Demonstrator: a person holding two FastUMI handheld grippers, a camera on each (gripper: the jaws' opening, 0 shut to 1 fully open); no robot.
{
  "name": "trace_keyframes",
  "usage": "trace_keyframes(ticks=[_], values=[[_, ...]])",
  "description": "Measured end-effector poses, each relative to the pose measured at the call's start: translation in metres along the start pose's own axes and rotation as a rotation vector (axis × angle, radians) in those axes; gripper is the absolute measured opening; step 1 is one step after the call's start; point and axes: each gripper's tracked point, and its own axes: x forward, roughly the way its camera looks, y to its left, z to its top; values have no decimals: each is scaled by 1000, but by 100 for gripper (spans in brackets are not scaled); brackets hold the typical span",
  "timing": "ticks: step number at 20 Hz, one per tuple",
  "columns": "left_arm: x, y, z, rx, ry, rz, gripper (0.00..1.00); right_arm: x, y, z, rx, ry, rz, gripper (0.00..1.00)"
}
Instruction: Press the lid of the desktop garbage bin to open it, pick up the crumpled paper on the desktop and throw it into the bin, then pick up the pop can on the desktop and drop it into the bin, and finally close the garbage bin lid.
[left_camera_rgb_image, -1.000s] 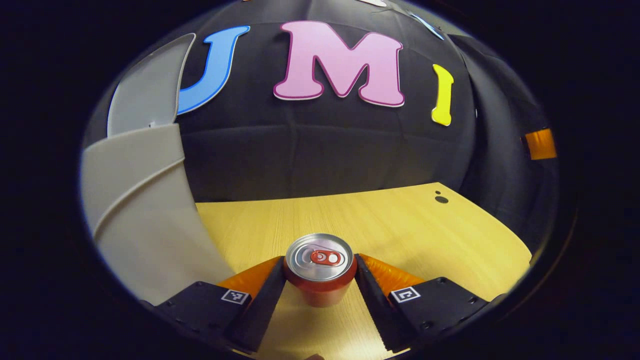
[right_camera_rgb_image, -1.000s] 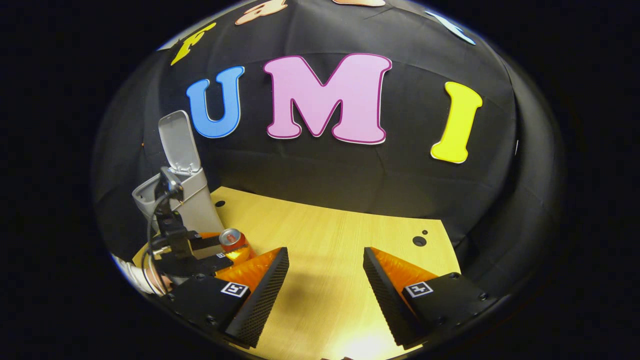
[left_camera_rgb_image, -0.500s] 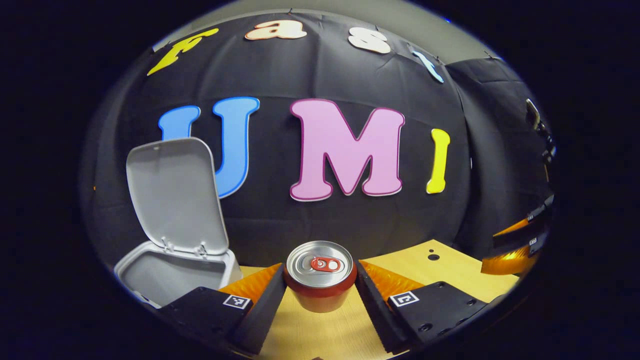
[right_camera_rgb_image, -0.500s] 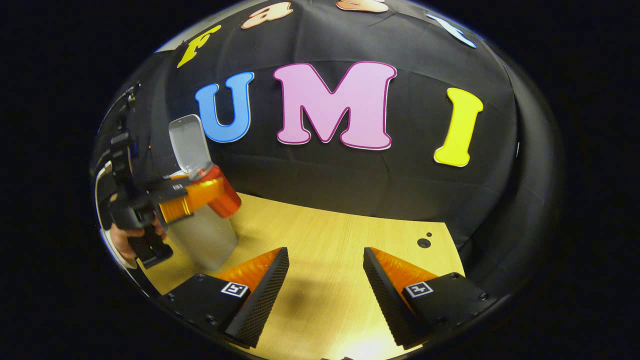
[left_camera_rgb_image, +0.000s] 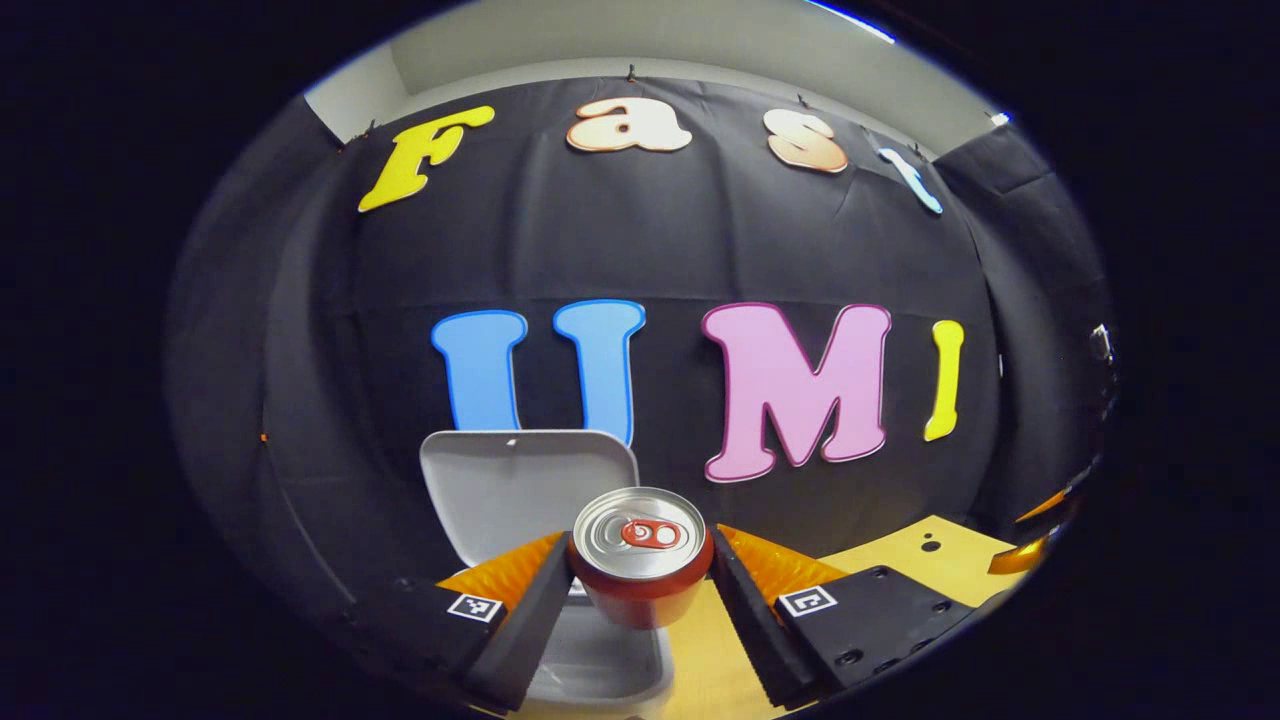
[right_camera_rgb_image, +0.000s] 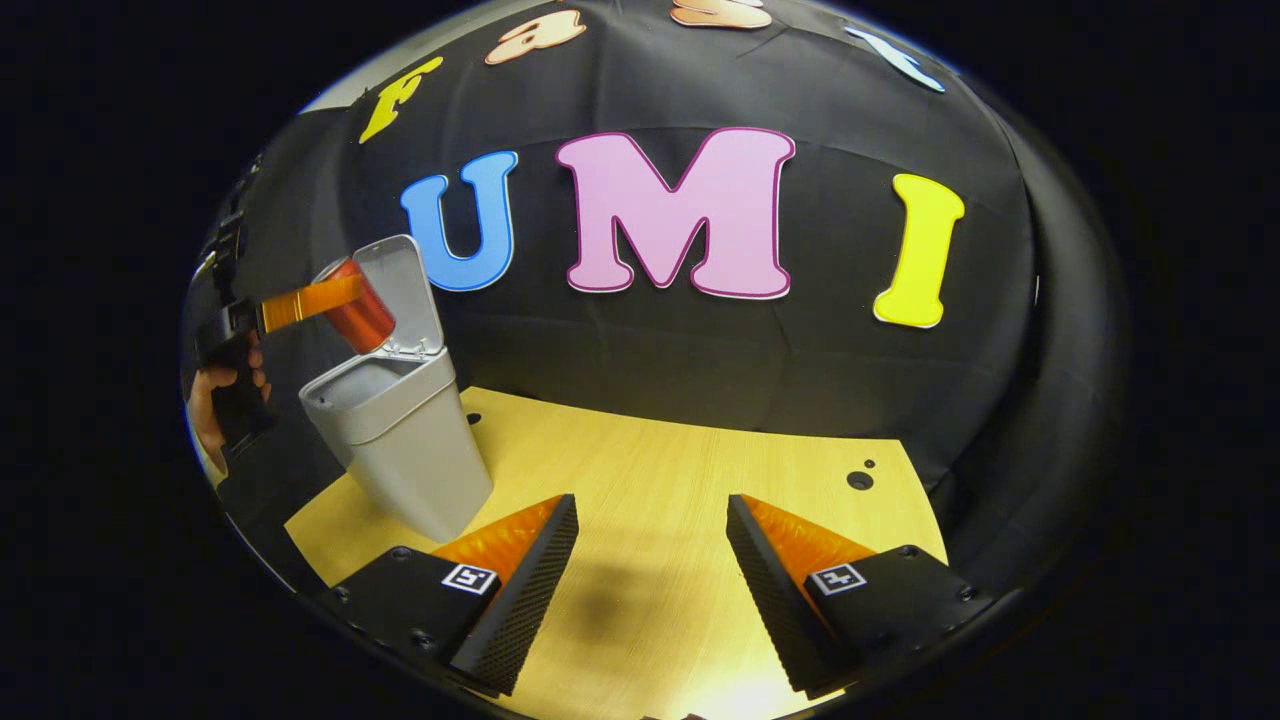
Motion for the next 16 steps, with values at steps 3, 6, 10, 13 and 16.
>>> trace_keyframes(ticks=[3,6,10,13,16], values=[[-1,30,-35,-11,105,47,85,0,0,-2,-4,7,6,97],[2,53,-67,-29,203,84,85,0,0,-3,8,14,8,97],[3,65,-87,-38,268,97,85,2,-1,-6,20,30,9,97],[4,67,-90,-53,281,98,86,2,1,-5,27,31,9,97],[3,69,-88,-89,284,120,89,2,1,-7,25,27,10,97]])
